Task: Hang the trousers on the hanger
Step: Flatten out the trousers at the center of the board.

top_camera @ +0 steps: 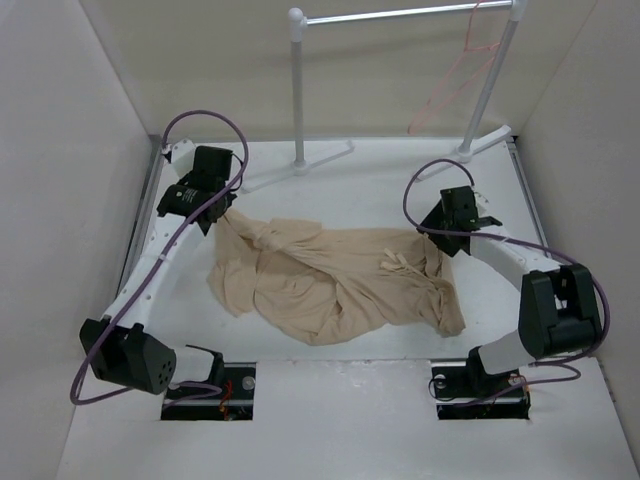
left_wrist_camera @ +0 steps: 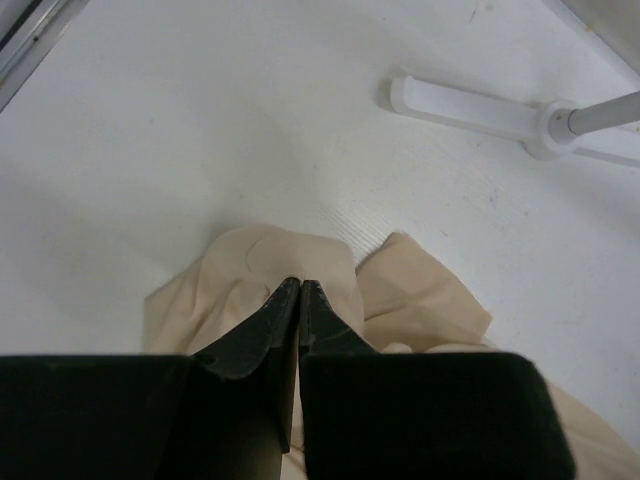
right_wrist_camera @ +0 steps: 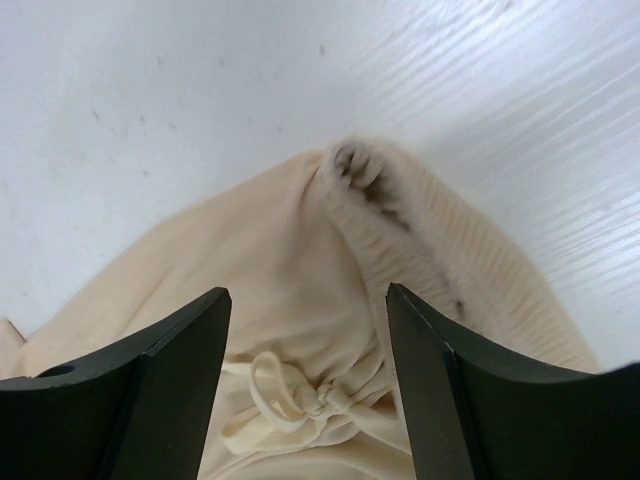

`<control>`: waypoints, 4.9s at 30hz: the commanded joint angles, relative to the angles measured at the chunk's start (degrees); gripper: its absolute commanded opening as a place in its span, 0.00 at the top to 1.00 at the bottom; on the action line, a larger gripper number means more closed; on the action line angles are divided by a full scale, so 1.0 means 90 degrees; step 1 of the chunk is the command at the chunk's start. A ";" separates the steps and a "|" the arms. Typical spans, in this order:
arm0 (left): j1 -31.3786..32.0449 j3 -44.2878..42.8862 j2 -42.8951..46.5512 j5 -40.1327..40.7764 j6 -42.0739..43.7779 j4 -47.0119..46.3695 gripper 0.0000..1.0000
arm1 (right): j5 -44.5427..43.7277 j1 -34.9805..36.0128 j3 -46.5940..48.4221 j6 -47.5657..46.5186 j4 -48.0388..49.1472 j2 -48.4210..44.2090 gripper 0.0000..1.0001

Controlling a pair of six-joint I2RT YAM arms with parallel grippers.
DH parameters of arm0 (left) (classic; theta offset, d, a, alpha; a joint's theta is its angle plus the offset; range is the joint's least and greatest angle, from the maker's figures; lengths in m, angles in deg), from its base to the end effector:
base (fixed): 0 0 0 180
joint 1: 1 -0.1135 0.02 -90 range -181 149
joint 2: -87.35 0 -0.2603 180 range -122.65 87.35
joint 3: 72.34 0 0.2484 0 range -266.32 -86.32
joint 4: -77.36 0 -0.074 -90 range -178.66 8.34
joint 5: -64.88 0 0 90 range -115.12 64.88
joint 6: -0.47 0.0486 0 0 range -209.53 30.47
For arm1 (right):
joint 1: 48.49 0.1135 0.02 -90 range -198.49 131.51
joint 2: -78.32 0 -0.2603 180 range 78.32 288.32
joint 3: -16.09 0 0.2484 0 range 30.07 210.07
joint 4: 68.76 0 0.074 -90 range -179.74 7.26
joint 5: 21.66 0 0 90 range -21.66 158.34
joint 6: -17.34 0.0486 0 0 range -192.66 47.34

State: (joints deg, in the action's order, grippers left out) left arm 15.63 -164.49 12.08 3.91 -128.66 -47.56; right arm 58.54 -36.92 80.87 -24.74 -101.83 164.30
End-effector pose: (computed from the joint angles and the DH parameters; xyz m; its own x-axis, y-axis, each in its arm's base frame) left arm 0.2780 -0.0584 0.3653 -0.3870 -0.4603 -0.7990 -0.4633 0.8462 -0.2632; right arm 0.3000 0.0530 0.1844 -0.6074 0.6222 -0.4939 0.5231 0.7812 0.3408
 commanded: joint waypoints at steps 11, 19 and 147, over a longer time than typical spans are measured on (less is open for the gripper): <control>-0.0963 0.0092 -0.1510 -0.1536 0.0247 -0.1433 0.74 | -0.0092 -0.0412 0.1357 -0.0745 -0.0427 0.0691 0.45; -0.1041 0.2472 0.0470 -0.1468 0.0208 -0.1198 0.52 | -0.0259 -0.0470 0.1698 -0.0764 -0.0984 0.1140 0.59; 0.2347 0.0219 -0.3130 -0.2249 -0.0408 -0.2457 0.52 | -0.1186 -0.0529 0.2703 -0.2453 -0.2877 0.1295 0.45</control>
State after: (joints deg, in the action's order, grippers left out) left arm 37.74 -159.53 -14.49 -14.66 -133.95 -68.98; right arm 50.54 -42.25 100.37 -42.88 -123.43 173.41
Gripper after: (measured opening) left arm 0.480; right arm 0.548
